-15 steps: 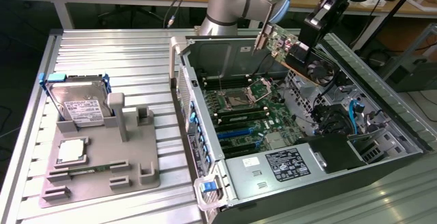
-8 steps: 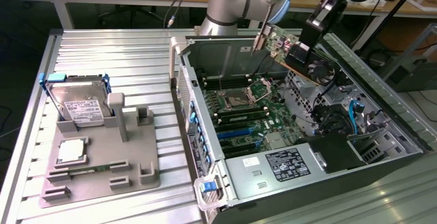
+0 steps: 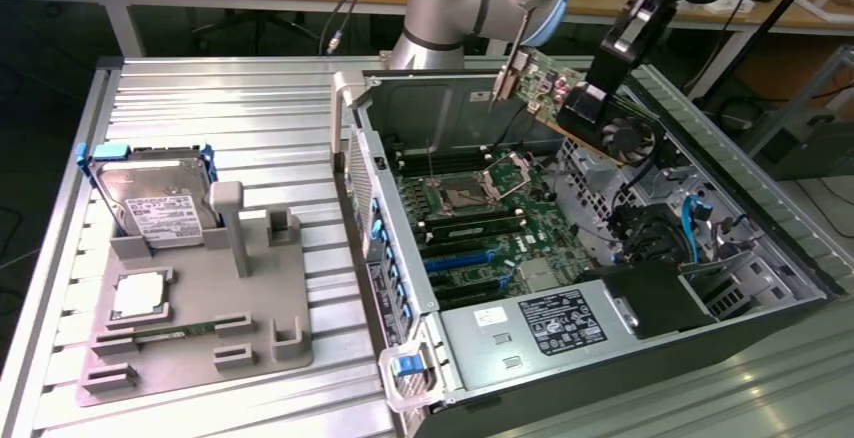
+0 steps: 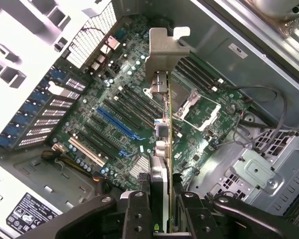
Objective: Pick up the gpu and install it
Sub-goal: 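Insert the gpu into the slot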
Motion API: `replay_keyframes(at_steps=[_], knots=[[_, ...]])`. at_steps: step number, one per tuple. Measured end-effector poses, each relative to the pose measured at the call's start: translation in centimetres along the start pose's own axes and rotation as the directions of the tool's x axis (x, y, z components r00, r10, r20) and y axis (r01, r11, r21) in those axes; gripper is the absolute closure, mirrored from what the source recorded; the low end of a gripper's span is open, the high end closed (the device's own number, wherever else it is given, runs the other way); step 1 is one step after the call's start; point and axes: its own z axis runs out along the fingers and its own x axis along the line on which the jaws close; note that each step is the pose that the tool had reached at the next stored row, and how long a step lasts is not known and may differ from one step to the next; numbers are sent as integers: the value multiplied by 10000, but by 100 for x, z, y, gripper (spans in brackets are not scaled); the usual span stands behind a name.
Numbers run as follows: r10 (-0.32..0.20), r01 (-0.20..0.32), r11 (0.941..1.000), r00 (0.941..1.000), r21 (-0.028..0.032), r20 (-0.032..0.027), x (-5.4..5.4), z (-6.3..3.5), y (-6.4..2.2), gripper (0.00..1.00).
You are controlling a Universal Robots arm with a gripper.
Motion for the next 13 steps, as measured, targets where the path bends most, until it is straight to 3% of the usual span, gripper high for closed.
replay_keyframes(at_steps=[13], knots=[[-1060, 1060, 9944, 9944, -26, -47, 0, 0, 0, 73]])
